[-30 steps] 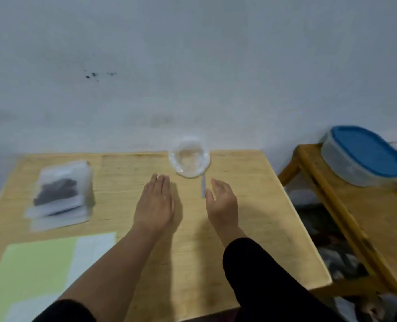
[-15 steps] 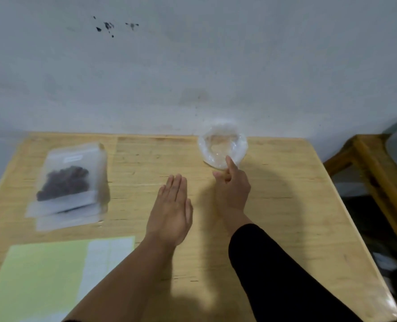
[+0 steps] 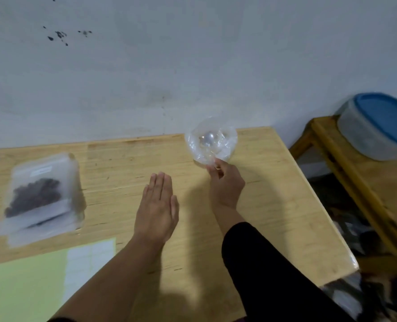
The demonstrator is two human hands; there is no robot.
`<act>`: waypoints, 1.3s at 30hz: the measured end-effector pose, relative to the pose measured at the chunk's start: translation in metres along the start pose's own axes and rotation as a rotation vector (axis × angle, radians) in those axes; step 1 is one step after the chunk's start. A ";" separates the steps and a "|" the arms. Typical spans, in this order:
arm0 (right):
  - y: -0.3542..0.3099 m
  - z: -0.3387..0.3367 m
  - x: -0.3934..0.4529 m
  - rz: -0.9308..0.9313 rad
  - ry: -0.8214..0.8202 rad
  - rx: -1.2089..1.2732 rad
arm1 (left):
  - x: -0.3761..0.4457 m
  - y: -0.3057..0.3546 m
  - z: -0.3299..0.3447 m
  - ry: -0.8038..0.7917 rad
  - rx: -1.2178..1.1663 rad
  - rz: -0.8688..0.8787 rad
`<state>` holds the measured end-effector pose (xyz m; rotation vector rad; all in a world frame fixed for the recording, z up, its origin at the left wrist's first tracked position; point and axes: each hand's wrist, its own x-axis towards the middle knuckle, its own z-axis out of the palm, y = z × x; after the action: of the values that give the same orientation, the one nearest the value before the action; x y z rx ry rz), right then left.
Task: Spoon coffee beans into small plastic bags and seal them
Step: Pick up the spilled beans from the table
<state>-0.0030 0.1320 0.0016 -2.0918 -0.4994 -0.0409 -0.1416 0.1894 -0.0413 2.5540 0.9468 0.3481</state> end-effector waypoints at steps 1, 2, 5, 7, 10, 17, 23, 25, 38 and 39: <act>0.002 -0.011 -0.002 -0.003 0.014 -0.003 | -0.002 0.010 0.001 0.006 -0.019 0.020; 0.005 -0.022 -0.004 -0.008 0.028 -0.009 | -0.004 0.023 0.003 0.006 -0.040 0.052; 0.021 -0.065 -0.013 -0.018 0.070 -0.039 | -0.014 0.067 0.017 -0.067 -0.087 0.149; 0.036 -0.098 -0.024 0.001 0.105 -0.079 | -0.024 0.098 0.030 -0.180 -0.070 0.175; 0.063 -0.153 -0.047 0.087 0.140 -0.133 | -0.043 0.138 0.051 -0.301 0.045 0.241; 0.139 -0.258 -0.120 0.276 0.221 -0.197 | -0.095 0.199 0.080 -0.393 0.133 0.363; 0.194 -0.298 -0.186 0.438 0.170 -0.289 | -0.122 0.211 0.088 -0.342 0.158 0.322; 0.207 -0.304 -0.199 0.487 0.119 -0.305 | -0.124 0.213 0.085 -0.332 0.176 0.325; 0.175 -0.287 -0.180 0.282 -0.259 -0.424 | -0.139 0.216 0.044 -0.370 0.174 0.292; 0.167 -0.284 -0.177 0.287 -0.275 -0.401 | -0.141 0.215 0.033 -0.370 0.132 0.252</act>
<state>-0.0571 -0.2374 -0.0168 -2.5630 -0.3686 0.3432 -0.1125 -0.0625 0.0112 2.7299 0.5297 -0.1244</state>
